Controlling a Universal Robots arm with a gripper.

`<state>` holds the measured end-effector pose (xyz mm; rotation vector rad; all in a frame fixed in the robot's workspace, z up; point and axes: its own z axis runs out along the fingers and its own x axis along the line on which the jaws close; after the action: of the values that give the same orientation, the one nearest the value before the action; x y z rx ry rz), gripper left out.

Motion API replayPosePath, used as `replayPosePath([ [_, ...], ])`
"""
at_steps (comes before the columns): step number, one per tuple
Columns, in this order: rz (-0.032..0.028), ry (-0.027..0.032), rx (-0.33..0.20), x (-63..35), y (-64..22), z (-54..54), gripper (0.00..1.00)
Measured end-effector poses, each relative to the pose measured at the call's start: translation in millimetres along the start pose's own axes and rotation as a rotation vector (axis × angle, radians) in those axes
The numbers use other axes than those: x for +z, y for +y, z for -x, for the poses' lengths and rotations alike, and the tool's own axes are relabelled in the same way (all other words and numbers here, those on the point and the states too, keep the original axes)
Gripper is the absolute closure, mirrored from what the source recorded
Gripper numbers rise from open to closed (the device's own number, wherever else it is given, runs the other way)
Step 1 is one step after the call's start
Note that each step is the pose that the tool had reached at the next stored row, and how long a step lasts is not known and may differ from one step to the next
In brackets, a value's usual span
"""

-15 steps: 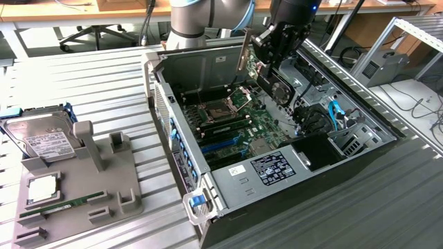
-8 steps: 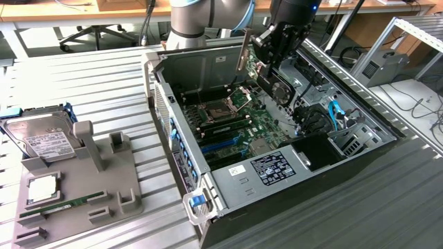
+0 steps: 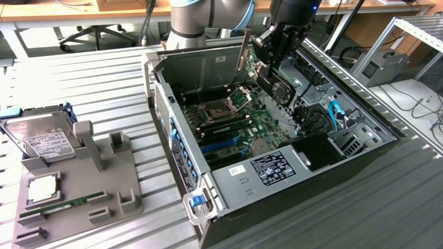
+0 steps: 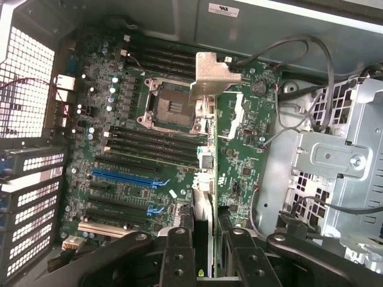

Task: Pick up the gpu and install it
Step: 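Insert the gpu into the slot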

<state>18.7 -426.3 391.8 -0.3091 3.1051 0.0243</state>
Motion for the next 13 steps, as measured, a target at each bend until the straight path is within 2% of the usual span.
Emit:
replayPosePath([
  [13,0.0006,0.0004,-0.026,0.0,0.0,0.1,0.74],
])
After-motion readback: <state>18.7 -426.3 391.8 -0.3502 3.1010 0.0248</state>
